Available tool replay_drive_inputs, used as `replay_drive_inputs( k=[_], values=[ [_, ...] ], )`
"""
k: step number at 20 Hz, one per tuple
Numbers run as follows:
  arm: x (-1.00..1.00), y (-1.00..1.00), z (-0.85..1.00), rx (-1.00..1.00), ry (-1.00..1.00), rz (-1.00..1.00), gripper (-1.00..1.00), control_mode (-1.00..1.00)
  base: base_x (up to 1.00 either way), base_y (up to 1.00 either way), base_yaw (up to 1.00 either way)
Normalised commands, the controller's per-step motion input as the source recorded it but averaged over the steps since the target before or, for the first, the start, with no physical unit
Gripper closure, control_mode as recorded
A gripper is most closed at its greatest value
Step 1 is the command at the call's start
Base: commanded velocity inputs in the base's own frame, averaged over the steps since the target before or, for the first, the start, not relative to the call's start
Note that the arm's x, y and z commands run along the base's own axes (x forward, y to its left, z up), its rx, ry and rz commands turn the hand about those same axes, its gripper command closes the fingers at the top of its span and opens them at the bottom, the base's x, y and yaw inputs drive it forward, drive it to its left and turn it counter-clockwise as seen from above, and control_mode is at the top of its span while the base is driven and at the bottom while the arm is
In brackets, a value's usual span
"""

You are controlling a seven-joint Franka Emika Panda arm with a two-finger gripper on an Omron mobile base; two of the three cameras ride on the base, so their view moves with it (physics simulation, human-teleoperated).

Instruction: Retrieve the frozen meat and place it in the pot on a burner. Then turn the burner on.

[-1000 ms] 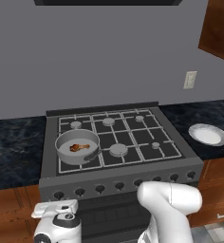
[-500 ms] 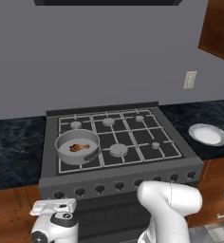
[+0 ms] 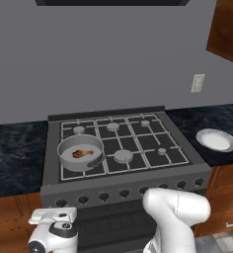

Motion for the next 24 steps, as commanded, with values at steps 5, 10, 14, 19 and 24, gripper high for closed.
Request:
replay_drive_inputs(
  k=[5,10,14,19,24],
  values=[
    [0.0,0.01,0.0,0.0,-0.05,-0.01,-1.0,-1.0,0.0,0.0,0.0],
    [0.0,0.0,0.01,0.0,-0.07,-0.01,-1.0,-1.0,0.0,0.0,0.0],
    [0.0,0.0,0.14,0.0,-0.07,0.0,1.0,-1.0,0.0,0.0,0.0],
    [0.0,0.0,0.22,0.0,-0.06,0.0,1.0,-1.0,0.0,0.0,0.0],
    [0.0,0.0,0.06,0.0,-0.03,0.0,1.0,-1.0,0.0,0.0,0.0]
  ],
)
